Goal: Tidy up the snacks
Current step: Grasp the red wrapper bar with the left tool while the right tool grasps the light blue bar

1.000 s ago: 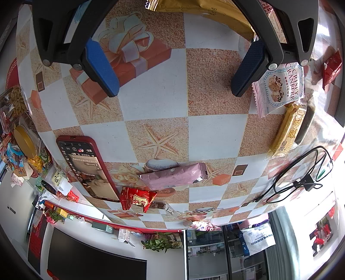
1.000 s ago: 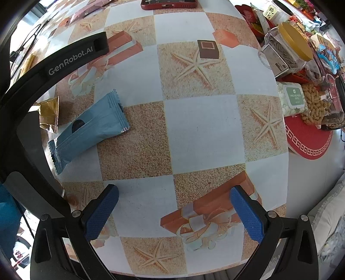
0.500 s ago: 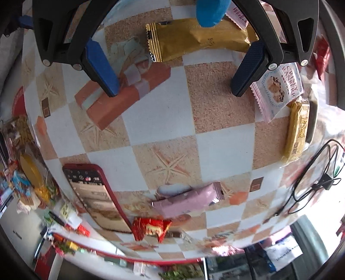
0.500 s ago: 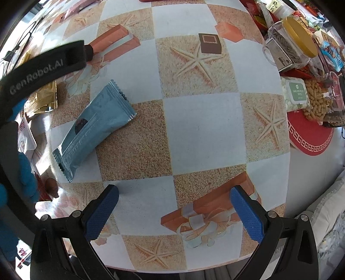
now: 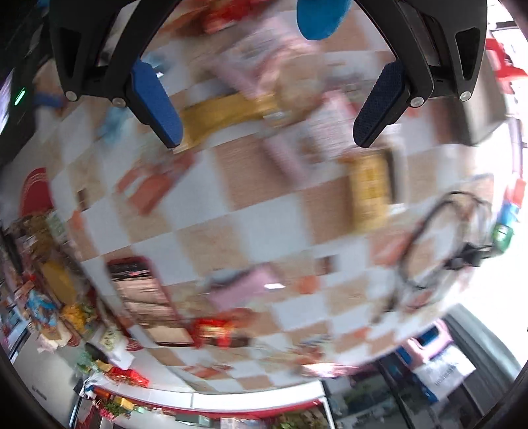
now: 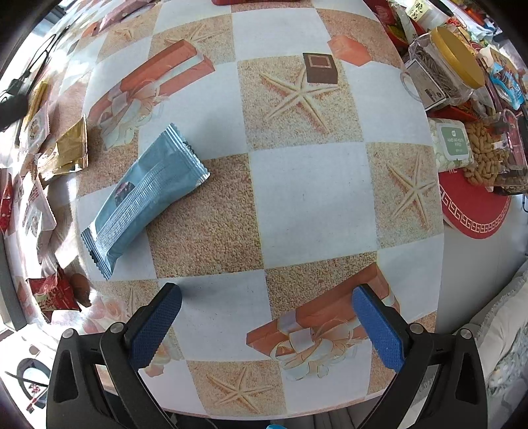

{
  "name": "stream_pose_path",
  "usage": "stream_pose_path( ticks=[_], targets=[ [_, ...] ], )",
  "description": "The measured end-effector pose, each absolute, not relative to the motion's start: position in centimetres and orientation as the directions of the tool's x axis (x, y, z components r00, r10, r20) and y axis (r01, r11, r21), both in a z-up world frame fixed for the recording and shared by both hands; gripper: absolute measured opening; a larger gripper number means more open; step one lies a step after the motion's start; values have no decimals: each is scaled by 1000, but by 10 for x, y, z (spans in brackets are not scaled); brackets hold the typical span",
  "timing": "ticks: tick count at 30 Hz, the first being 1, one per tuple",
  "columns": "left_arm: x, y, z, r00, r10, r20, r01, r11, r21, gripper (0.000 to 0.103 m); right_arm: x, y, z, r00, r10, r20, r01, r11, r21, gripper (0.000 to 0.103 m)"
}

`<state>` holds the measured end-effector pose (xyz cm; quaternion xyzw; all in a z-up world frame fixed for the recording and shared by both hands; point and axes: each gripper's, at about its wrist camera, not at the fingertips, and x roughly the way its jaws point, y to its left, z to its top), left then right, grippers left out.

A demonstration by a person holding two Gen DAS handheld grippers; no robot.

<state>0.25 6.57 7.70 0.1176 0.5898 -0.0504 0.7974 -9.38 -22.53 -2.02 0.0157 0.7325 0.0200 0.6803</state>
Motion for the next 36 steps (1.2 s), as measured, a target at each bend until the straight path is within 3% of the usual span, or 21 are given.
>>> stream_pose_path(
  ticks=[2,6,13,19,24,33,36],
  targets=[
    [1,93,77,299,98,-949,205,965,164,103,-101,-226,-20,-78,40,-996,-3,999,40,103],
    [-4,159,65,215,68,-974,174,979,107,103,-107,-227,-18,-75,32,-997,-2,999,32,103],
    [10,202,27,150,117,-982,158,977,141,103,-112,-227,-16,-77,28,-997,-1,1000,28,103],
    [1,214,-2,10,-36,-999,44,998,-35,103,-106,-226,-17,-75,54,-996,-1,999,54,103],
    [-29,194,6,0,-127,-992,86,988,-127,103,-104,-226,-18,-63,71,-995,-1,997,71,103],
    [-26,219,9,26,12,-1000,58,998,13,103,-108,-226,-17,-60,74,-995,2,997,74,103],
    [-26,210,11,41,41,-998,81,996,44,103,-98,-225,-22,-155,67,-986,20,998,65,103]
  ],
)
